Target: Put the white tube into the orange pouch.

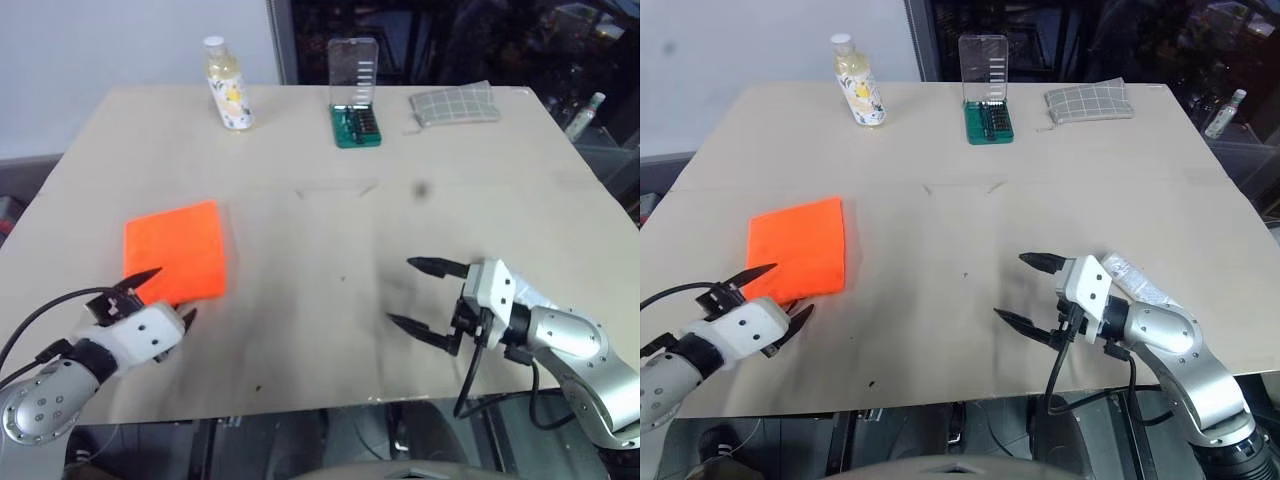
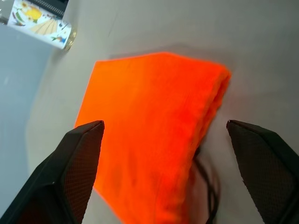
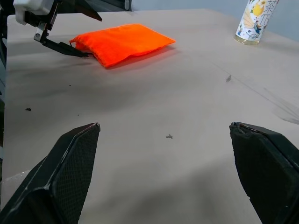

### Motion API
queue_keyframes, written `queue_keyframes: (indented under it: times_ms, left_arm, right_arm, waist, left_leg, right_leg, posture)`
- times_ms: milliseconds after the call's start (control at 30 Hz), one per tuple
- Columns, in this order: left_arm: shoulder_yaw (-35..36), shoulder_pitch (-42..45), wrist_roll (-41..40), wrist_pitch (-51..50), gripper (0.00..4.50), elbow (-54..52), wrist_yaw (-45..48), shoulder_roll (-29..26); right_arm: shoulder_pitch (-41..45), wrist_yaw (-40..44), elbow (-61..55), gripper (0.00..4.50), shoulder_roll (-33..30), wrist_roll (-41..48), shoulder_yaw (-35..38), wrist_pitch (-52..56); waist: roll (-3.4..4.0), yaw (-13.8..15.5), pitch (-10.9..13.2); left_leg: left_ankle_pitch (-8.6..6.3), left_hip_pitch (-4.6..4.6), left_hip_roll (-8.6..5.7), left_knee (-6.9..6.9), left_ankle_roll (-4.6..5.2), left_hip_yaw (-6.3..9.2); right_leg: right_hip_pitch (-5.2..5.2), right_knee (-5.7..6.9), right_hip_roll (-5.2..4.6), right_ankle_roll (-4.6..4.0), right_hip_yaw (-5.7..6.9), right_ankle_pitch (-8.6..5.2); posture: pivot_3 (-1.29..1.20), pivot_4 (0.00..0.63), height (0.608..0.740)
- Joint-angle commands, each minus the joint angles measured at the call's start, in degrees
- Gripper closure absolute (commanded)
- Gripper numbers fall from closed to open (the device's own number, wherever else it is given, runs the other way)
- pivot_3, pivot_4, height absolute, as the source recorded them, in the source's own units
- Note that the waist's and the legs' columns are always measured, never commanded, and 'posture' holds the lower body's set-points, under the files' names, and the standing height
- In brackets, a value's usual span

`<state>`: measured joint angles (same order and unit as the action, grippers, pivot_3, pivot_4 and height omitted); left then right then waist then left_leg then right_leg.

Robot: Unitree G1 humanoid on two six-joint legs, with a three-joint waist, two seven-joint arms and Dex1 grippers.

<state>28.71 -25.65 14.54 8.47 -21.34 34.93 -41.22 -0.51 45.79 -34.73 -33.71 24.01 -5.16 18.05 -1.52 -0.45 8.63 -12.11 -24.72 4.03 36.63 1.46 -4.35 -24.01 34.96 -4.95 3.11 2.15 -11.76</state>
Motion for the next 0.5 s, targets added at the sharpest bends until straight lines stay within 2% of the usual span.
queue_keyframes:
  times_ms: [33,500]
  left_arm:
    - [0.5,0.3,2.8,0.3,0.04,-0.1,-2.0,-1.1]
    - [-1.1,2.3,7.8,-0.4,0.04,2.8,-5.2,-1.9]
  right_arm:
    - [0.0,0.0,-1.9,0.00,-0.2,0.7,1.1,-1.0]
    - [0.0,2.4,-3.3,0.00,-0.3,3.7,1.8,-3.6]
  waist:
    - [0.00,0.0,0.0]
    - [0.00,0.0,0.0]
  left_leg:
    - [0.00,0.00,0.01,0.00,0.00,0.00]
    - [0.00,0.00,0.04,0.00,0.00,0.00]
  right_leg:
    - [0.00,0.00,0.00,0.00,0.00,0.00]
    - [0.00,0.01,0.00,0.00,0.00,0.00]
  posture:
    - [0.00,0.150,0.740]
    - [0.00,0.150,0.740]
